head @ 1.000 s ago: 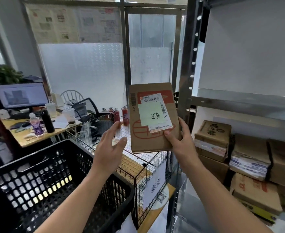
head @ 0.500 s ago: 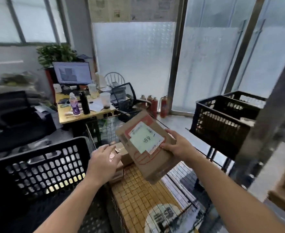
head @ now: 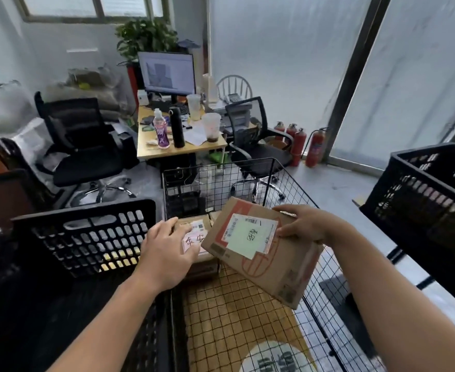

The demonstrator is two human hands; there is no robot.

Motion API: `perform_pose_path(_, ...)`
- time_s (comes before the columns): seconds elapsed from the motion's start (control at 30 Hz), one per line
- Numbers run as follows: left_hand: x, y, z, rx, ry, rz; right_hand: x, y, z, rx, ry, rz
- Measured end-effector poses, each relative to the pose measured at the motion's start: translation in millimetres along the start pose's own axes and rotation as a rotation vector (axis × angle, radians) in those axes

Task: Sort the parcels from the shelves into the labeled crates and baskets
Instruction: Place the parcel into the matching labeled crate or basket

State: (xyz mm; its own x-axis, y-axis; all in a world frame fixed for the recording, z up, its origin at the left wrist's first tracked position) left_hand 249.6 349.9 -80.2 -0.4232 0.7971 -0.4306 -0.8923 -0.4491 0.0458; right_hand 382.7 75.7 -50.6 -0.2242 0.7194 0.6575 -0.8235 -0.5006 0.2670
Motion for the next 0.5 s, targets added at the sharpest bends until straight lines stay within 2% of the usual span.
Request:
perform_pose_path(0.17, 0, -2, -1, 0.043, 0.001, -0.012, 5, -3, 4, 0.029, 0.048, 0.005)
perform_pose_path(0.33, 0, -1, 0, 0.047, 0.026, -0.008, 24, 4, 16, 0.154, 0.239, 0.060)
perform_pose_path(0.4, 0, -1, 0, 0.042, 0.040, -0.008, 22, 8, 16, 0.198, 0.186, 0.055)
perform_pose_path(0.5, 0, 1, 0, 0.033, 0.079, -0.006, 5, 13, 2, 0.253, -0.062, -0.014)
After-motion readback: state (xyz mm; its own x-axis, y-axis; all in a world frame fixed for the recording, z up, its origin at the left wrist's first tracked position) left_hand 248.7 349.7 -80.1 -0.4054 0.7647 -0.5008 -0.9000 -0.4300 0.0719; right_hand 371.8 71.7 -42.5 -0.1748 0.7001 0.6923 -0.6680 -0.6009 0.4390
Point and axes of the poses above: each hand's wrist, its own y-axis away from the middle knuckle, its own z-axis out of the back of the hand, x = y × z, the point moved 4 cm from there along -y, towards the middle knuckle, and after that the axes turned 13 degrees about z, right-handed, at the moved point
